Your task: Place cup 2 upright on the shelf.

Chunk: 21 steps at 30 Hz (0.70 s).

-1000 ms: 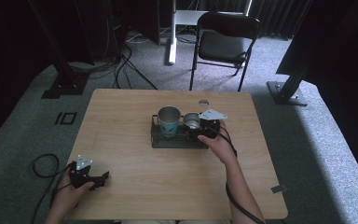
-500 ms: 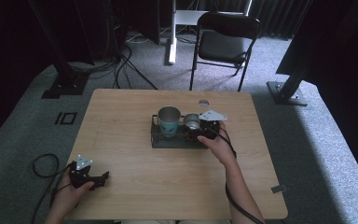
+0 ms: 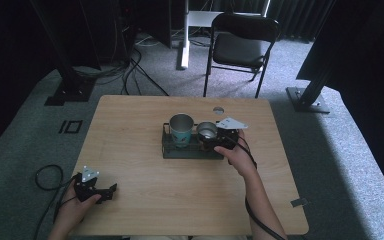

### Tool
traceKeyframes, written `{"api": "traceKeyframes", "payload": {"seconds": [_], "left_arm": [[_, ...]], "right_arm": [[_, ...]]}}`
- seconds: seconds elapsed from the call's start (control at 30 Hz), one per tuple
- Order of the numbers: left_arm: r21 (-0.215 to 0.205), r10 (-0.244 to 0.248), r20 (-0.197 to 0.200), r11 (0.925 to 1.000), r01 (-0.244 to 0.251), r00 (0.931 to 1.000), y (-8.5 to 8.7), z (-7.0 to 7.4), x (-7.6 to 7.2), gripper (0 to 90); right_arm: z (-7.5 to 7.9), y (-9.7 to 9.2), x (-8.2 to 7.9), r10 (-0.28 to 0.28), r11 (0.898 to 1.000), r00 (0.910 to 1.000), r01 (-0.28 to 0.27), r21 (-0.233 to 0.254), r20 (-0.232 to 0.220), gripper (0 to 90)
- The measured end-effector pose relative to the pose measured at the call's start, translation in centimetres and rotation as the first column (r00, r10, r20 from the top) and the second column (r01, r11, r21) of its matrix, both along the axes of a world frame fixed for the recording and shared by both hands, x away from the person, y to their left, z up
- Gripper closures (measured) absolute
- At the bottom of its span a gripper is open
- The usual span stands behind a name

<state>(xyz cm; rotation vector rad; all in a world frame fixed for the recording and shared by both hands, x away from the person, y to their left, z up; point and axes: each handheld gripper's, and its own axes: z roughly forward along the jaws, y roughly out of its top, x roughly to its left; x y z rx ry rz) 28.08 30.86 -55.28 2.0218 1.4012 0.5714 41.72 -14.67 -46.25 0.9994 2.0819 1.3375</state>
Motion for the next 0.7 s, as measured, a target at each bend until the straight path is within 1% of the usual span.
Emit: {"api": "traceKeyframes", "payload": {"seconds": [0.13,0.27,0.67,0.7], "left_arm": [[0.0,0.0,0.0,1.0,0.0,1.0,0.0,0.0,0.0,3.3],[0.0,0.0,0.0,1.0,0.0,1.0,0.0,0.0,0.0,3.3],[0.0,0.0,0.0,1.0,0.0,1.0,0.0,0.0,0.0,3.3],[0.0,0.0,0.0,1.0,0.0,1.0,0.0,0.0,0.0,3.3]], "right_arm": [[0.2,-0.2,-0.2,0.007,1.0,1.0,-0.007,-0.005,-0.005,11.4],[0.3,-0.7,-0.5,0.005,1.0,1.0,-0.005,0.004,0.005,11.4],[0.3,-2.0,-1.2,-0.002,1.0,0.9999,0.002,-0.001,0.012,11.4],[0.4,-2.4,-1.4,-0.007,1.0,0.9999,0.007,-0.002,0.015,11.4]]}}
